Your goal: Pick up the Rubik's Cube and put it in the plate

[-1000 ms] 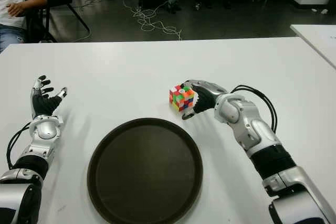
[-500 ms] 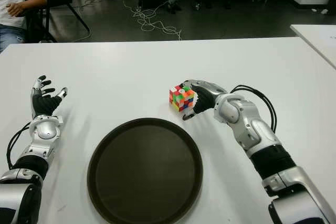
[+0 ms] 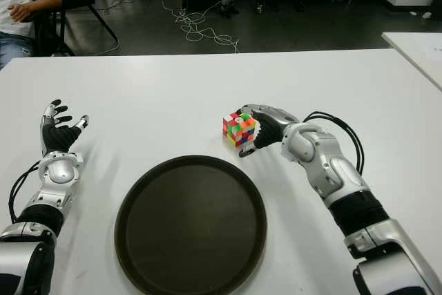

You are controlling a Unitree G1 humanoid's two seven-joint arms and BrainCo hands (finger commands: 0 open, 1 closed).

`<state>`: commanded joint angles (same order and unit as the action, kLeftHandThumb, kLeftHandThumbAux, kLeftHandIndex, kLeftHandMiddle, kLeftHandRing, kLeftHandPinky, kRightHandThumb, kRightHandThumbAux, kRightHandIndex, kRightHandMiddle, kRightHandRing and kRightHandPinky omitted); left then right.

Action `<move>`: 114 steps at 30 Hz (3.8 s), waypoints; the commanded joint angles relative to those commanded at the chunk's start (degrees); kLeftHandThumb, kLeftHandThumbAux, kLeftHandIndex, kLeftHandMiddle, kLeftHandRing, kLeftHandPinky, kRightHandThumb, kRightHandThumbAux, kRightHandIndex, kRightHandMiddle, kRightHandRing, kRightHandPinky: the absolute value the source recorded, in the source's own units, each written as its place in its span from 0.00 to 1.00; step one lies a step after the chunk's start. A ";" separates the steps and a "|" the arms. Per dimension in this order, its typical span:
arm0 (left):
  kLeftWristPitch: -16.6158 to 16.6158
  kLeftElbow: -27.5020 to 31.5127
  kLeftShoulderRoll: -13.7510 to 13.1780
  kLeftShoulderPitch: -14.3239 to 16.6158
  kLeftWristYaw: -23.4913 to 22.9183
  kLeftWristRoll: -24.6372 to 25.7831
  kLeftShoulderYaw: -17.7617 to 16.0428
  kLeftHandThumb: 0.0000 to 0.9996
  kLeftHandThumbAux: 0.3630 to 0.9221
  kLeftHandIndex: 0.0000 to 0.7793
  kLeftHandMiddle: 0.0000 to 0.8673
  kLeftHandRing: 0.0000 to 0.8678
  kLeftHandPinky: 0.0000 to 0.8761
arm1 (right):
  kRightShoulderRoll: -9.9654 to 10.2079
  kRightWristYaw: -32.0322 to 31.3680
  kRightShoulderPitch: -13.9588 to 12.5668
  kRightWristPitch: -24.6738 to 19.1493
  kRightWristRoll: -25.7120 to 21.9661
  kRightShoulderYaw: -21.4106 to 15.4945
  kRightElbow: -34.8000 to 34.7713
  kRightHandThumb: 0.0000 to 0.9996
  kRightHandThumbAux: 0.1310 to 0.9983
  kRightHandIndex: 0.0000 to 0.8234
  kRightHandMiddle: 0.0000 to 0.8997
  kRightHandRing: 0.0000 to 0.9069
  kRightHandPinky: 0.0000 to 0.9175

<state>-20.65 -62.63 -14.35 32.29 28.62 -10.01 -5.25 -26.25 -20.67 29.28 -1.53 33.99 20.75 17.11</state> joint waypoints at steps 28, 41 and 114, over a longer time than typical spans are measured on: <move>0.63 0.04 0.10 0.06 0.14 -0.14 0.10 0.08 0.74 0.17 0.22 0.25 0.31 | -0.44 -0.90 5.61 -4.51 2.07 -0.38 1.15 0.00 0.63 0.00 0.05 0.07 0.03; 0.37 0.17 0.05 -0.17 0.47 -0.59 0.44 0.06 0.70 0.18 0.24 0.28 0.33 | 1.89 -0.26 9.57 -2.81 1.51 0.75 6.09 0.00 0.60 0.00 0.00 0.00 0.00; -0.51 -0.23 0.45 0.00 -0.12 0.56 -0.35 0.08 0.71 0.20 0.27 0.31 0.36 | 9.70 7.01 18.83 4.14 1.34 3.64 29.71 0.00 0.68 0.00 0.03 0.03 0.04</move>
<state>-21.16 -62.86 -13.90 32.29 28.50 -9.45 -5.61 -16.55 -13.65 48.11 2.61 35.33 24.39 46.81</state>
